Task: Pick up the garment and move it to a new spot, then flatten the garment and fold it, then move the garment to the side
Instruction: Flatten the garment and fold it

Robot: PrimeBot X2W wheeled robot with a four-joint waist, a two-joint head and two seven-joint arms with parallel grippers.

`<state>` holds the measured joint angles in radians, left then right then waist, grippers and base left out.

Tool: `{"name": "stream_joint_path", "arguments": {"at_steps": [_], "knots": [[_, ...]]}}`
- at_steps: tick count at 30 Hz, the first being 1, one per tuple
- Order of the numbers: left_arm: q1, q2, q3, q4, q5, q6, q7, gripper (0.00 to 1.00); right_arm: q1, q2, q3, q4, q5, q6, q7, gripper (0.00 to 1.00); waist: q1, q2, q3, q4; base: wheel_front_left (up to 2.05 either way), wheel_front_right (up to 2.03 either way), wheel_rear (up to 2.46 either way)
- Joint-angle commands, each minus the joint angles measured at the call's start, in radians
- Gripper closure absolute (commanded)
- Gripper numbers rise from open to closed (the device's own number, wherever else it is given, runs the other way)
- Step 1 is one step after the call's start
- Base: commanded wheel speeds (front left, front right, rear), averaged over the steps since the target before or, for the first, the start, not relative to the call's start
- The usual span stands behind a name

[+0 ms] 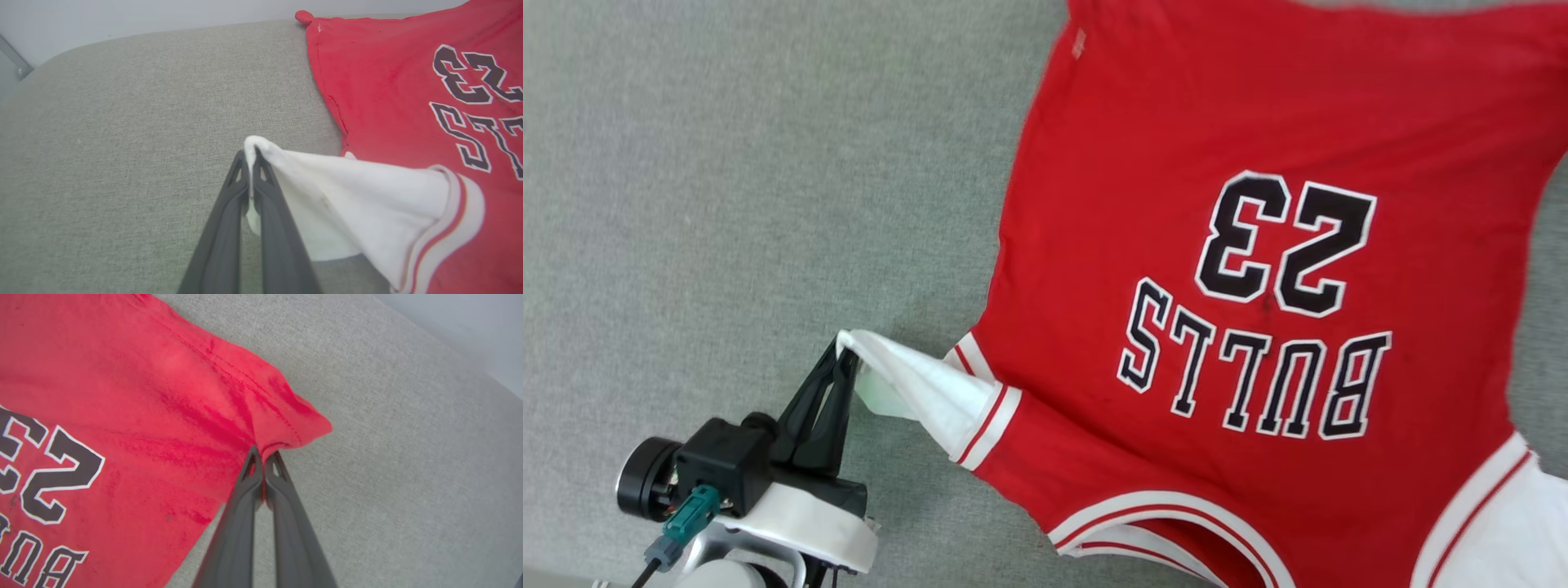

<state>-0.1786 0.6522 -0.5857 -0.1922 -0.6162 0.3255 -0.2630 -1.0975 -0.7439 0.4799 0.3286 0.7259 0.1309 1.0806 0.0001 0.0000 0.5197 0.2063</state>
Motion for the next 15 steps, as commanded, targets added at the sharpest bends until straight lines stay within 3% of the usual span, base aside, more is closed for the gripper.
{"name": "stream_joint_path", "arguments": {"at_steps": [1,6,7,8,9,15], "knots": [[0.019,0.006,0.010,-0.001,-0.005,0.002,-0.002,1.00,0.043,-0.041,0.014,-0.035,0.035,0.000,-0.014,1.00,-0.0001,0.0000,-0.066,-0.044,0.00,0.00,0.00],[0.073,0.023,0.022,-0.005,-0.021,0.010,-0.002,1.00,0.214,-0.210,0.070,-0.191,0.135,0.000,-0.029,1.00,-0.0001,0.0000,-0.125,-0.084,0.00,0.00,0.00],[0.073,0.023,0.022,-0.005,-0.021,0.010,-0.002,1.00,0.214,-0.210,0.070,-0.191,0.135,0.000,-0.029,1.00,-0.0001,0.0000,-0.125,-0.084,0.00,0.00,0.00],[0.105,0.036,0.026,-0.007,-0.028,0.018,-0.002,1.00,0.349,-0.297,0.065,-0.258,0.199,0.000,-0.062,1.00,-0.0001,0.0000,-0.158,-0.103,0.00,0.00,0.00],[0.115,0.041,0.028,-0.008,-0.029,0.021,-0.001,1.00,0.402,-0.323,0.063,-0.276,0.216,0.000,-0.075,1.00,-0.0001,0.0000,-0.169,-0.109,0.00,0.00,0.00],[0.155,0.051,0.024,-0.005,-0.035,0.034,0.001,1.00,0.721,-0.404,0.019,-0.322,0.308,0.000,-0.189,1.00,-0.0001,0.0000,-0.213,-0.135,0.00,0.00,0.00]]}}
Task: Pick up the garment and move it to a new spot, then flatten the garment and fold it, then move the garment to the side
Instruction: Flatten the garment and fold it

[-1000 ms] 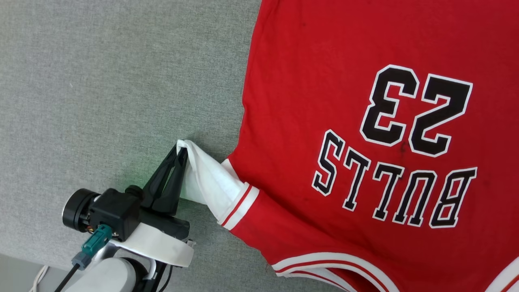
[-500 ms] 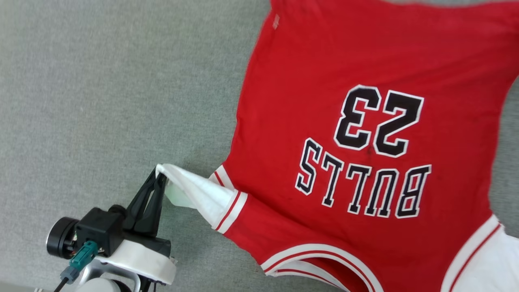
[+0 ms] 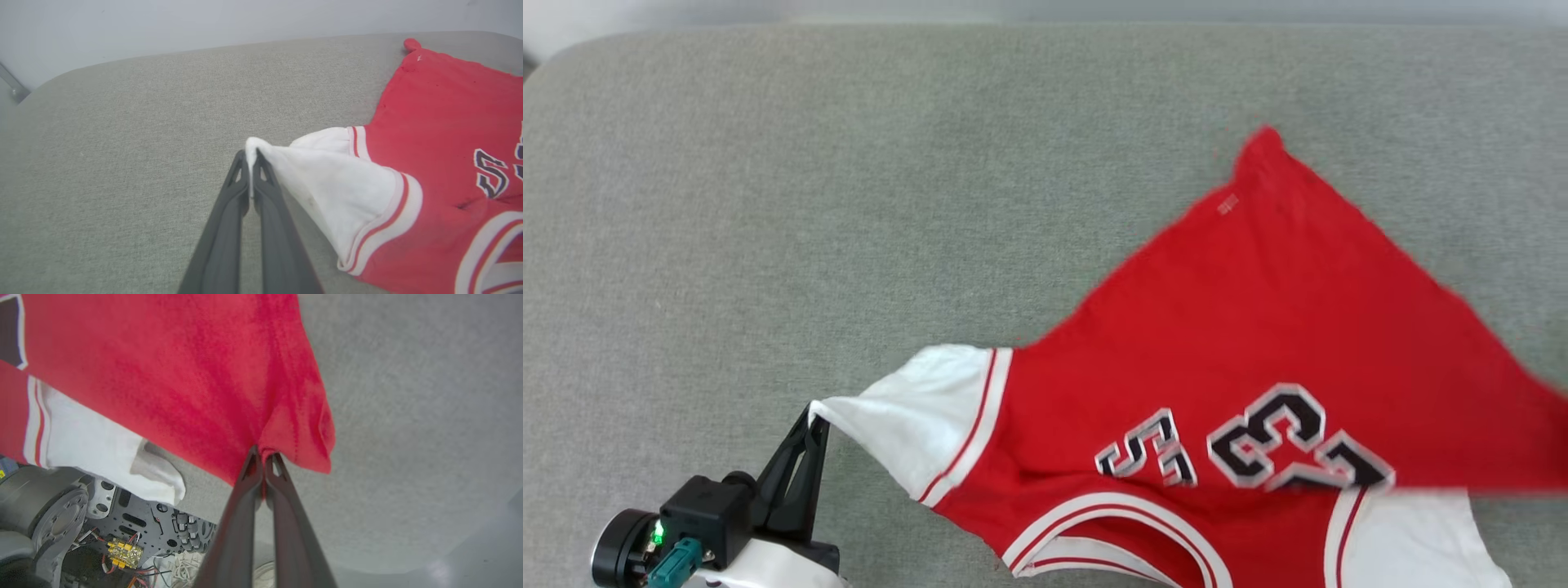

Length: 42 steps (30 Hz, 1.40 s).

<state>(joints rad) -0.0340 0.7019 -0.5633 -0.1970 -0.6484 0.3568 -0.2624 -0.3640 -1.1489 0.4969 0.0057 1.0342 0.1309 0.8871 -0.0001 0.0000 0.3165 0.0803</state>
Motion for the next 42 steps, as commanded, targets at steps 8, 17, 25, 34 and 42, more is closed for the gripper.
{"name": "stream_joint_path", "arguments": {"at_steps": [8,17,25,34,42], "knots": [[0.012,0.002,-0.004,0.003,-0.005,0.000,0.003,1.00,0.385,0.061,-0.063,0.037,0.047,0.000,-0.126,1.00,0.0001,0.0000,-0.019,-0.015,0.00,0.00,0.00],[-0.003,0.007,-0.015,0.019,-0.004,-0.009,0.010,1.00,0.412,0.139,-0.241,-0.004,-0.041,-0.001,-0.182,0.00,0.0001,0.0000,-0.028,-0.027,0.00,0.00,0.00],[-0.022,-0.001,-0.025,0.018,0.005,-0.016,0.011,1.00,0.252,0.133,-0.441,-0.173,-0.064,0.000,-0.153,0.00,0.0001,0.0000,-0.018,-0.012,0.00,0.00,0.00],[-0.084,-0.022,-0.045,0.020,0.028,-0.040,0.013,1.00,-0.057,0.165,-0.330,-0.218,-0.145,0.000,0.054,0.00,0.0001,0.0000,0.048,0.032,0.00,0.00,0.00],[-0.139,-0.053,-0.059,0.035,0.046,-0.057,0.009,1.00,-0.340,0.248,-0.118,-0.056,-0.254,0.000,0.190,0.00,0.0001,0.0000,0.130,0.079,0.00,0.00,0.00]]}}
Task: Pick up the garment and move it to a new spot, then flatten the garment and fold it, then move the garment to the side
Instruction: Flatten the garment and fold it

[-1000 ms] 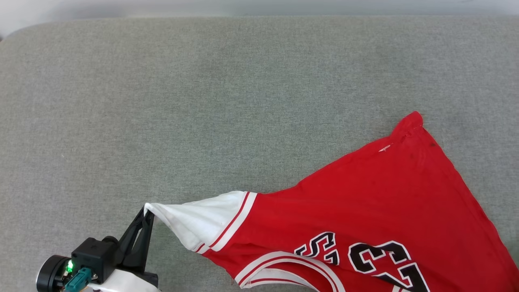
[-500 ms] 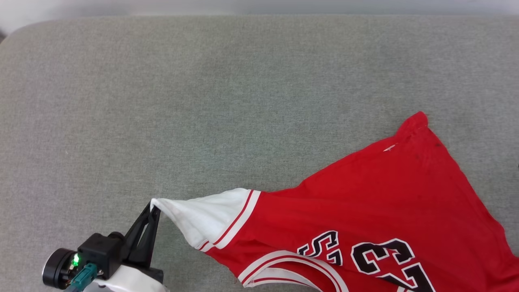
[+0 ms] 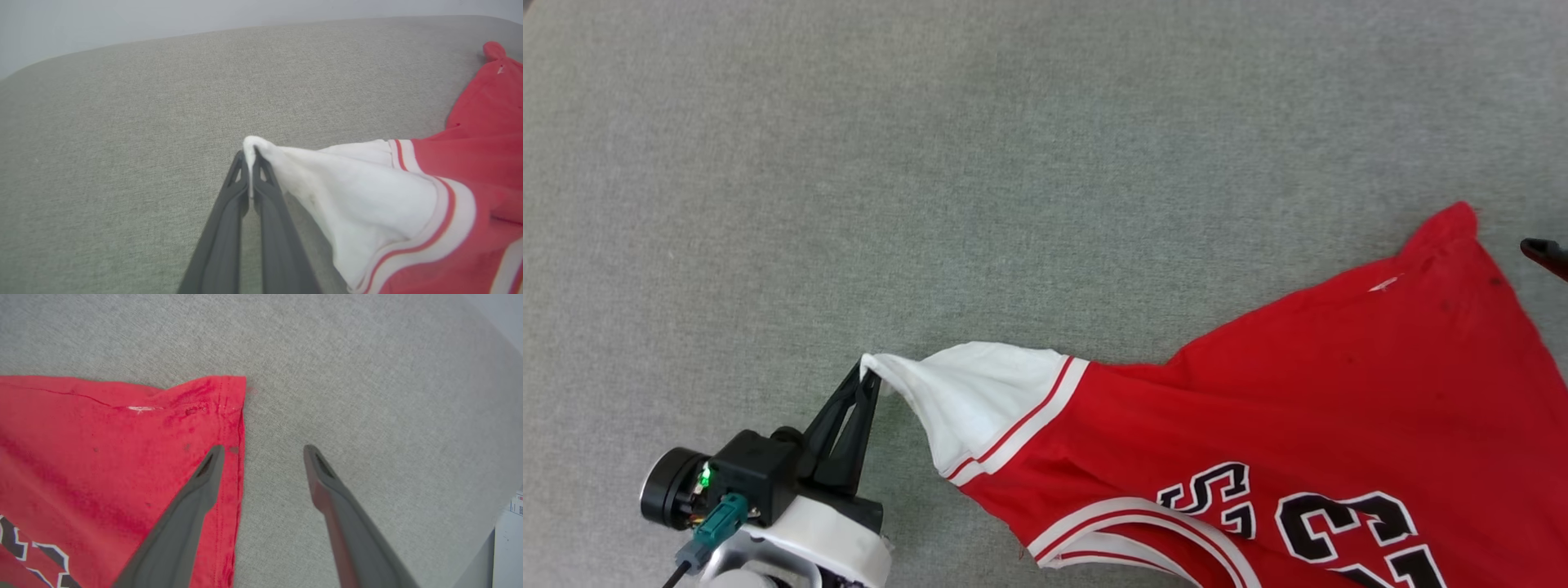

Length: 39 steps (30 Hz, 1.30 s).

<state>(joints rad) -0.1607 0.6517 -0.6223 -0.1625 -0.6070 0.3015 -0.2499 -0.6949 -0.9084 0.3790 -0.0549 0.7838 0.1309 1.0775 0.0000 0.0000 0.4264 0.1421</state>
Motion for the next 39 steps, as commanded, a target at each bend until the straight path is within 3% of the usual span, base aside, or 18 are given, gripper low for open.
{"name": "stream_joint_path", "arguments": {"at_steps": [1,8,14,15,16,17,23,28,39], "knots": [[-0.018,-0.006,0.000,0.002,0.006,-0.004,-0.005,1.00,-0.037,0.020,0.023,0.028,-0.012,0.000,0.005,0.00,0.0000,0.0000,0.030,0.023,0.00,0.00,0.00],[-0.057,-0.034,-0.003,0.013,0.022,-0.018,-0.008,1.00,-0.149,0.088,0.174,0.185,-0.052,0.000,-0.042,0.00,0.0000,0.0000,0.081,0.047,0.00,0.00,0.00],[-0.070,-0.045,-0.003,0.028,0.023,-0.021,-0.010,1.00,-0.114,0.074,0.365,0.260,-0.033,0.001,-0.061,0.00,0.0000,0.0000,0.087,0.045,0.00,0.00,0.00],[-0.069,-0.045,-0.003,0.032,0.023,-0.022,-0.010,1.00,-0.113,0.072,0.387,0.266,-0.024,0.001,-0.073,0.16,0.0000,0.0000,0.083,0.041,0.00,0.00,0.00],[-0.069,-0.044,-0.003,0.035,0.025,-0.024,-0.010,1.00,-0.118,0.072,0.397,0.270,-0.017,0.001,-0.100,0.84,0.0000,0.0000,0.077,0.037,0.00,0.00,0.00],[-0.071,-0.044,-0.004,0.037,0.026,-0.025,-0.010,1.00,-0.128,0.073,0.401,0.276,-0.008,0.001,-0.123,1.00,0.0000,0.0000,0.070,0.033,0.00,0.00,0.00],[-0.084,-0.011,0.003,0.055,0.033,-0.043,-0.004,1.00,-0.233,0.062,0.390,0.275,0.014,-0.001,-0.297,1.00,0.0000,0.0000,-0.014,0.000,0.00,0.00,0.00],[-0.118,0.028,0.011,0.058,0.038,-0.064,0.018,1.00,-0.270,0.068,0.394,0.256,0.035,-0.001,-0.381,1.00,0.0000,0.0000,-0.083,-0.029,0.00,0.00,0.00],[-0.406,0.074,0.063,-0.009,0.088,-0.124,0.104,1.00,-0.379,0.058,0.374,0.200,0.038,-0.001,-0.563,1.00,0.0000,0.0000,-0.156,-0.066,0.00,0.00,0.00]]}}
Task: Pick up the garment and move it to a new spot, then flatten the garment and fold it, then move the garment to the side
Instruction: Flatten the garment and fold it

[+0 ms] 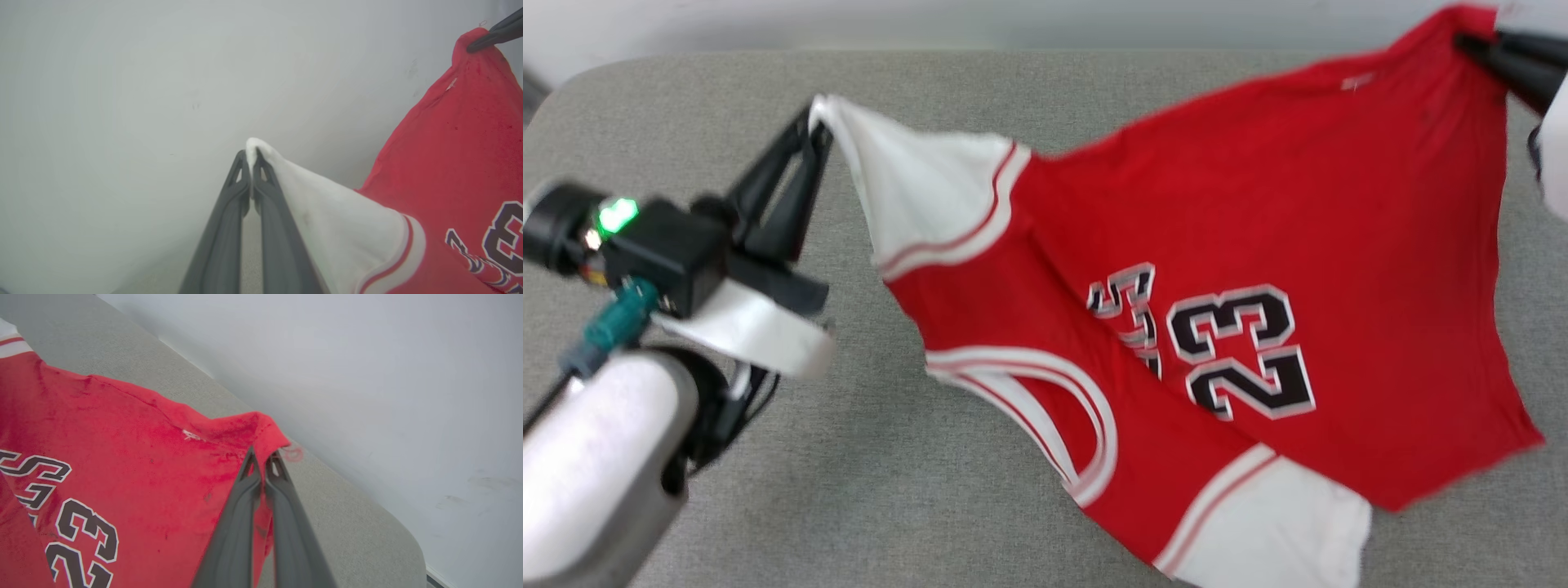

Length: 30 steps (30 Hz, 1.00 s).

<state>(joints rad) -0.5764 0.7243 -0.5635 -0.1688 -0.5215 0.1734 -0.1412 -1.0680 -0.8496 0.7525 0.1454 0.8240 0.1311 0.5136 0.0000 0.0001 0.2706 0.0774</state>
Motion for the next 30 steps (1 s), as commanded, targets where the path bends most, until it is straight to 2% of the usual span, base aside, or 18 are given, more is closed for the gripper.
{"name": "stream_joint_path", "arguments": {"at_steps": [1,8,18,24,30], "knots": [[-0.032,-0.001,0.007,0.000,0.007,-0.007,0.007,1.00,-0.021,-0.001,-0.008,-0.003,-0.008,-0.001,-0.010,1.00,0.0000,-0.0001,0.001,-0.002,0.00,0.00,0.00],[-0.347,-0.044,0.039,0.080,0.027,-0.076,0.059,1.00,-0.149,0.047,-0.087,0.035,-0.092,-0.001,-0.095,1.00,0.0000,-0.0001,0.044,-0.016,0.00,0.00,0.00],[-0.805,-0.134,0.037,0.304,0.077,-0.181,0.102,1.00,-0.426,0.177,-0.202,0.182,-0.280,-0.001,-0.164,1.00,0.0000,-0.0001,0.189,-0.040,0.00,0.00,0.00],[-1.083,-0.185,0.043,0.459,0.107,-0.232,0.088,1.00,-0.636,0.234,-0.203,0.293,-0.358,-0.001,-0.175,1.00,0.0000,-0.0001,0.281,-0.054,0.00,0.00,0.00],[-1.314,-0.238,0.042,0.618,0.128,-0.260,0.054,1.00,-0.842,0.264,-0.169,0.402,-0.413,-0.001,-0.204,1.00,0.0000,-0.0001,0.341,-0.047,0.00,0.00,0.00]]}}
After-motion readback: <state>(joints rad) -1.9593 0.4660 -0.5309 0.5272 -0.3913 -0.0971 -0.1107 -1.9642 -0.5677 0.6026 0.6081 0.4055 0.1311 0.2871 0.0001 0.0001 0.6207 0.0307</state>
